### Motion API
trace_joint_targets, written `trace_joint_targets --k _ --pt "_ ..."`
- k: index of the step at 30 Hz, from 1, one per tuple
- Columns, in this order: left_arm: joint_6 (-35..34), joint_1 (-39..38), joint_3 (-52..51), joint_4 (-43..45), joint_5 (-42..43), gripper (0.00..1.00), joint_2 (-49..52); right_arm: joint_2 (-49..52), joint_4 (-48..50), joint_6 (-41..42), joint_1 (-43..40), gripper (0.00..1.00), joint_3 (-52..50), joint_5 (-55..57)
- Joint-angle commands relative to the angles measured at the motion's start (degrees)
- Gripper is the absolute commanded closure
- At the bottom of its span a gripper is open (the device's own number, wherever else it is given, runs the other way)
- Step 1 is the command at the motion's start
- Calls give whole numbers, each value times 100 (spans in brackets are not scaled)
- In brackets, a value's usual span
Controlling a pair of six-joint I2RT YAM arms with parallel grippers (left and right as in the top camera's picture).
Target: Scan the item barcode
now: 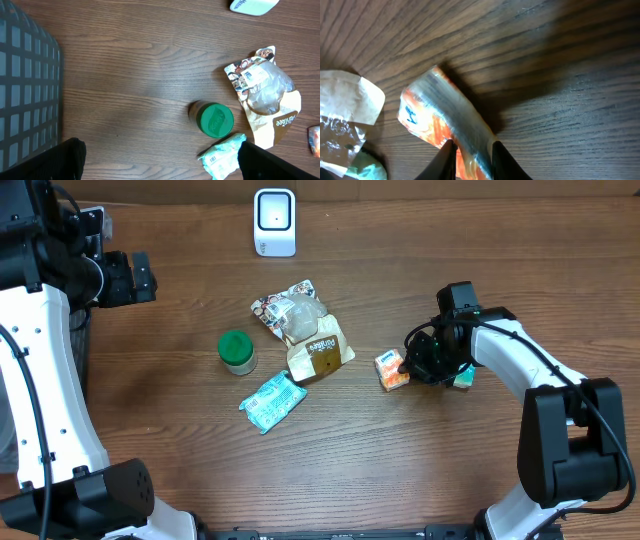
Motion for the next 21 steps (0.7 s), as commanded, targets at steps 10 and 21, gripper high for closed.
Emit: trace_joint_targets --k 10,21 --pt "127 4 -28 7 61 1 4 -15 -721 -911 15 55 490 9" --pt "127 4 -28 7 63 1 4 -15 -925 -1373 15 43 612 -33"
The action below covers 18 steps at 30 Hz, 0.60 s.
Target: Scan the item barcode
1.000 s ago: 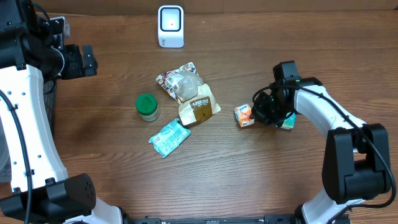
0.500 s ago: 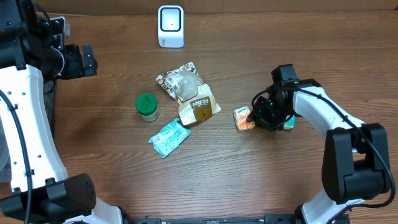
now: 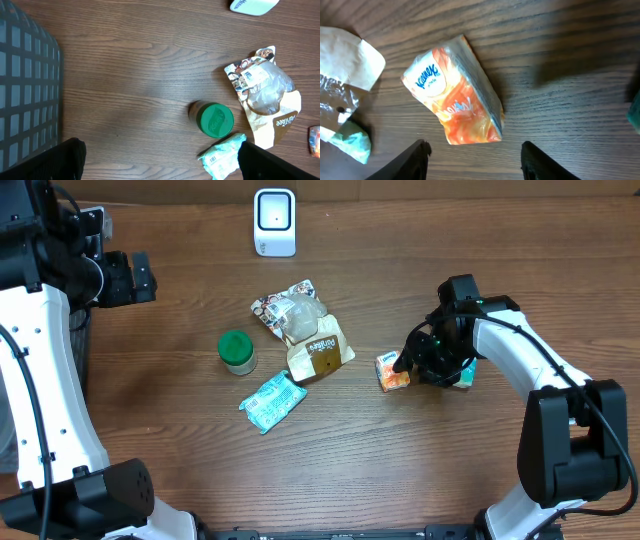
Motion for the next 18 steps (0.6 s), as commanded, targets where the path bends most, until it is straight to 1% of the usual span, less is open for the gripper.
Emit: trace_joint_targets --k 1,5,13,18 --pt "127 4 -28 7 63 1 4 -17 20 -286 15 42 131 -28" --pt "127 4 -28 7 63 0 4 -17 70 -461 15 43 131 -31" --pt "127 4 -28 7 63 0 4 -15 133 -1084 15 43 127 -31" --pt "127 4 -28 7 63 1 4 -15 323 -1327 15 43 57 -33"
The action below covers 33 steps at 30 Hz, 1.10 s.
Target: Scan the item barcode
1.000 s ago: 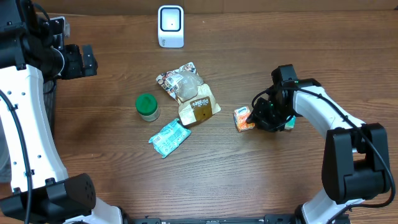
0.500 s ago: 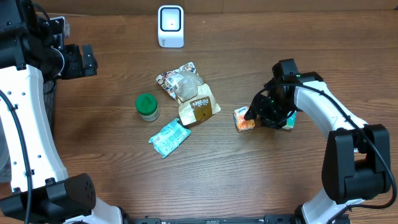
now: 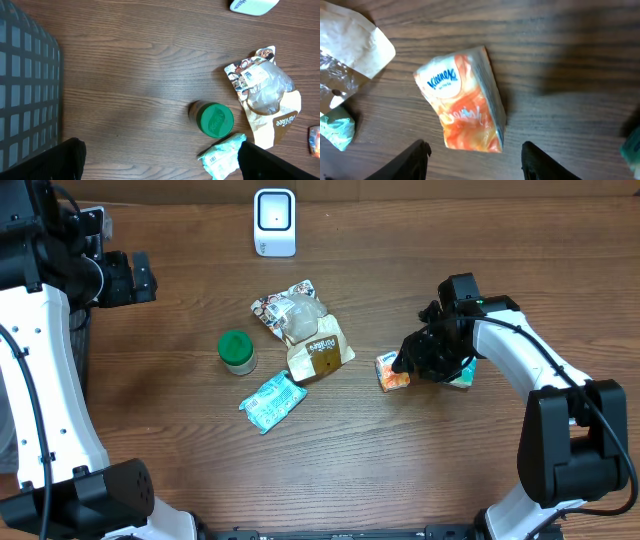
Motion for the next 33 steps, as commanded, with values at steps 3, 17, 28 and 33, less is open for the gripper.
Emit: trace_joint_targets --k 3,17,28,33 --pt "127 4 -28 7 63 0 4 -2 387 -310 15 44 -151 -31" --pt "127 4 -28 7 63 0 4 374 1045 -546 15 51 -503 -151" --pt "127 4 -28 7 63 0 4 588 1043 -557 15 82 -503 -188" --pt "129 4 -28 7 63 0 4 588 1023 -535 15 93 -503 -297"
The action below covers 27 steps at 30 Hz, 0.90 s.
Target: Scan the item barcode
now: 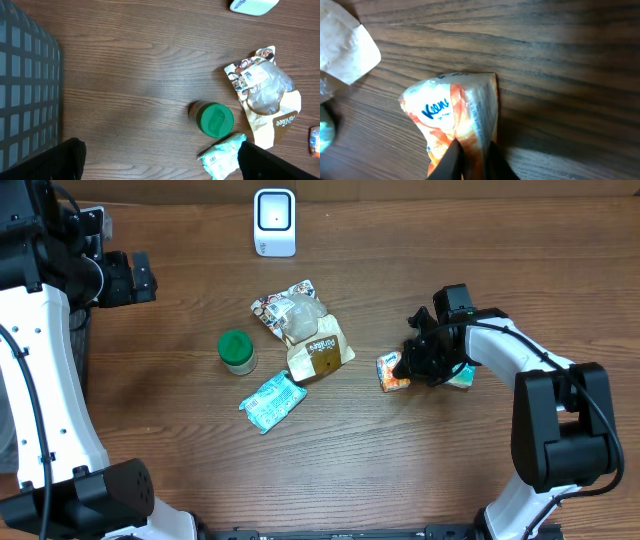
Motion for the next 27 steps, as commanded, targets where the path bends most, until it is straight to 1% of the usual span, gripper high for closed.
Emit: trace_joint_targets --k 1,9,15,21,22,23,24,26,27 --pt "127 4 -28 7 63 1 4 153 -17 0 20 96 -31 22" --pt "127 4 -28 7 63 0 4 153 -227 -2 2 96 136 -260" --pt "127 4 -28 7 63 0 4 153 -573 -2 4 96 476 -269" --pt "127 4 -28 7 63 1 4 153 -643 -2 4 95 514 -267" --pt "127 4 -28 7 63 0 4 153 -660 -2 4 86 514 -267" --pt "127 4 -28 7 63 1 4 153 -673 0 4 82 514 -267" --pt "127 4 -28 7 63 0 4 153 -699 0 4 75 514 -267" --pt "127 4 -28 7 63 0 4 153 -776 -2 2 67 514 -264" --pt "127 4 -28 7 63 0 4 153 -824 -2 2 65 514 -264"
